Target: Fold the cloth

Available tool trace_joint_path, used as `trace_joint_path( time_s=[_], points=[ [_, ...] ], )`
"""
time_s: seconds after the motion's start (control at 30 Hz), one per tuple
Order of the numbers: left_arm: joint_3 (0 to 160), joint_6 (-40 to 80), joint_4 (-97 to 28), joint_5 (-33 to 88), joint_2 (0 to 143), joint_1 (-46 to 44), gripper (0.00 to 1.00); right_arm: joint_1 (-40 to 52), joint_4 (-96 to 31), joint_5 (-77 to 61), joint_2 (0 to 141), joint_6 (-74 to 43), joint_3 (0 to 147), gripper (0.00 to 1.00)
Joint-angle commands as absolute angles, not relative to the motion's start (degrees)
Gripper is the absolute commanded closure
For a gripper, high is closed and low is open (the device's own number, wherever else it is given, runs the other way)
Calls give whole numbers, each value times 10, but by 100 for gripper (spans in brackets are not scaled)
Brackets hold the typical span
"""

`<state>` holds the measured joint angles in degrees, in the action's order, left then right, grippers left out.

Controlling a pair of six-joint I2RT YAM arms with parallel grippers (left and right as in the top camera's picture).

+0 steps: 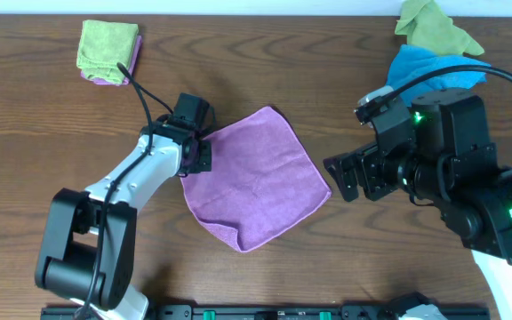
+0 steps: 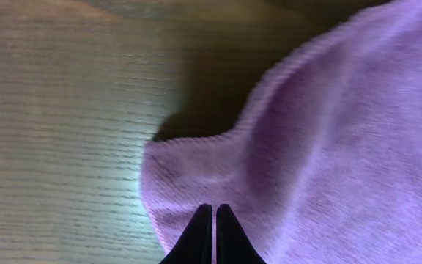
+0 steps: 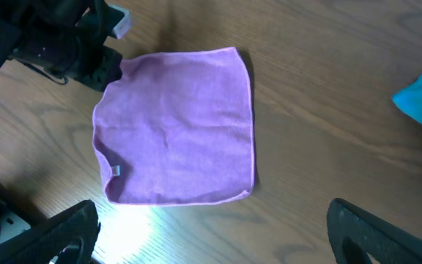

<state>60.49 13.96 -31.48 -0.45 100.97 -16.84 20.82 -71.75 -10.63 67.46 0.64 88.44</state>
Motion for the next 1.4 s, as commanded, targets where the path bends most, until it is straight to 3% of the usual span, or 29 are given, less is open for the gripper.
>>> trace_joint_path(
  time_s=[0.0,0.27,0.37,0.43,0.6,0.63,0.87,1.13,1.37],
  points=[
    [612,147,-315,-21,1032,-156,94,206,-718,-105,675,13,888,1],
    [612,148,-267,-14,1070,-147,94,206,-716,-105,683,14,888,4],
    [612,148,-254,-15,1075,-147,94,206,-718,-105,694,17,888,14],
    [613,147,-240,-15,1075,-146,94,206,-719,-105,706,34,884,27],
    [613,141,-179,-22,1075,-139,94,206,-706,-105,760,39,845,90],
    [613,141,-165,-22,1075,-137,94,206,-700,-106,772,39,835,98],
    [614,142,-114,-9,1074,-125,94,206,-641,-114,851,39,768,98],
    [628,147,-215,15,983,-125,94,207,-559,-156,869,43,722,98],
    [610,185,-289,-17,946,-125,94,207,-471,-192,872,60,597,98]
  ],
)
